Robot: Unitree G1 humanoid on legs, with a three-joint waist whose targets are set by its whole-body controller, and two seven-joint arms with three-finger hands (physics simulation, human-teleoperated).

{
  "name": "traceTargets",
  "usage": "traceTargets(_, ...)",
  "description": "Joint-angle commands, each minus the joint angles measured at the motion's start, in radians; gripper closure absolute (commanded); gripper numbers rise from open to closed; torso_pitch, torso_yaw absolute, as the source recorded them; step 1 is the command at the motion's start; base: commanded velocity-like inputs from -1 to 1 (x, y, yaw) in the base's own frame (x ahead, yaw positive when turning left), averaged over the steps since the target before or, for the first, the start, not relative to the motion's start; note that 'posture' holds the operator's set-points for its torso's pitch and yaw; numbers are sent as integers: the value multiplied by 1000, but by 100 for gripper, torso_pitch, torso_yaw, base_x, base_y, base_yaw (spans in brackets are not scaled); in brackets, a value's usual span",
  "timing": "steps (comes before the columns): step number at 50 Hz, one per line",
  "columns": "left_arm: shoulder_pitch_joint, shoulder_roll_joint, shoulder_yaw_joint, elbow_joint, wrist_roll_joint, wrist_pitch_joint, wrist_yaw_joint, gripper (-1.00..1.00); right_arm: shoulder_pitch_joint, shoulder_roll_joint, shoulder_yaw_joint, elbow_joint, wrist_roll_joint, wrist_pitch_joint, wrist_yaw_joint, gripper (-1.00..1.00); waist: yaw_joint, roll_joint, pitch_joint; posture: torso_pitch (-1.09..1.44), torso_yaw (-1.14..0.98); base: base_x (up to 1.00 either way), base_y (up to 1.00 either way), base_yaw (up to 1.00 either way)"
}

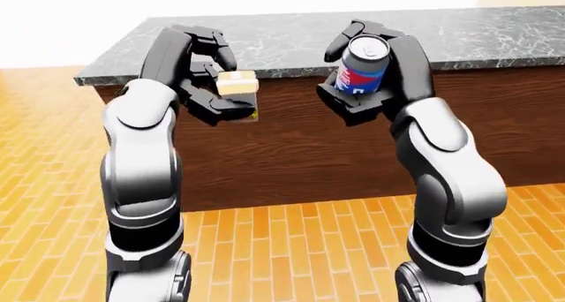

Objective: Move the drinks to the dining counter.

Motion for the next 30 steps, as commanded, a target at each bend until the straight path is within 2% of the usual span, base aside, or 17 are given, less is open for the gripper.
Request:
traceTargets(1, -42, 19, 33, -42, 18, -32, 18, 100, -47, 0, 5, -48, 7, -48, 0, 100, 8, 0, -42, 0, 0, 30, 0, 0)
traceTargets(5, -46, 17, 35, -44, 17, -23, 17, 100, -50, 0, 5, -50, 10, -44, -2, 100, 1, 29, -32, 0, 0, 29, 0, 0)
traceTargets(7, -44, 19, 30, -59, 20, -9, 11, 100, -48, -1, 4, -49, 11, -47, -3, 100, -4, 53, -33, 0, 0, 29, 0, 0)
traceTargets(9, -45, 20, 32, -59, 20, -9, 9, 100, -49, 0, 5, -48, 12, -48, -4, 100, -11, 94, -41, 0, 0, 29, 0, 0)
traceTargets(10, -45, 21, 32, -58, 21, -10, 9, 100, -51, 0, 6, -44, 12, -50, -4, 100, -11, 126, -53, 0, 0, 25, 0, 0)
traceTargets(11, -45, 21, 33, -57, 20, -11, 8, 100, -51, 0, 6, -42, 12, -52, -4, 100, -10, 105, -57, 0, 0, 24, 0, 0)
traceTargets(12, -45, 21, 34, -53, 20, -15, 10, 100, -52, 1, 6, -41, 13, -53, -4, 100, -7, 114, -38, 0, 0, 23, 0, 0)
traceTargets(13, -44, 21, 35, -53, 19, -17, 10, 100, -51, 0, 8, -38, 12, -58, -3, 100, -8, 123, -35, 0, 0, 23, 0, 0)
traceTargets(15, -44, 21, 34, -54, 20, -16, 10, 100, -53, 1, 7, -41, 12, -54, -4, 100, 0, 109, -47, 0, 0, 23, 0, 0)
traceTargets(20, -44, 22, 32, -57, 21, -14, 9, 100, -51, 0, 6, -41, 13, -56, -4, 100, 8, 73, -39, 0, 0, 22, 0, 0)
traceTargets(23, -41, 22, 35, -57, 20, -17, 9, 100, -50, 0, 7, -42, 13, -56, -5, 100, 15, 34, -42, 0, 0, 23, 0, 0)
traceTargets(24, -41, 22, 35, -57, 20, -18, 8, 100, -52, 1, 8, -44, 12, -53, -5, 100, 17, 10, -47, 0, 0, 22, 0, 0)
traceTargets(25, -38, 22, 35, -56, 20, -20, 9, 100, -50, 1, 9, -43, 12, -56, -5, 100, 18, -25, -60, 0, 0, 23, 0, 0)
traceTargets(26, -37, 22, 35, -57, 20, -20, 9, 100, -50, 2, 10, -41, 12, -57, -5, 100, 12, 20, -43, 0, 0, 23, 0, 0)
traceTargets(27, -37, 22, 36, -56, 20, -21, 9, 100, -50, 2, 10, -41, 11, -58, -5, 100, 15, -7, -34, 0, 0, 23, 0, 0)
traceTargets(28, -39, 23, 37, -55, 20, -21, 9, 100, -51, 2, 9, -40, 11, -58, -5, 100, 9, -10, -35, 0, 0, 23, 0, 0)
traceTargets(30, -42, 25, 36, -60, 21, -14, 7, 100, -51, 2, 9, -43, 11, -55, -5, 100, 6, 1, -44, 0, 0, 23, 0, 0)
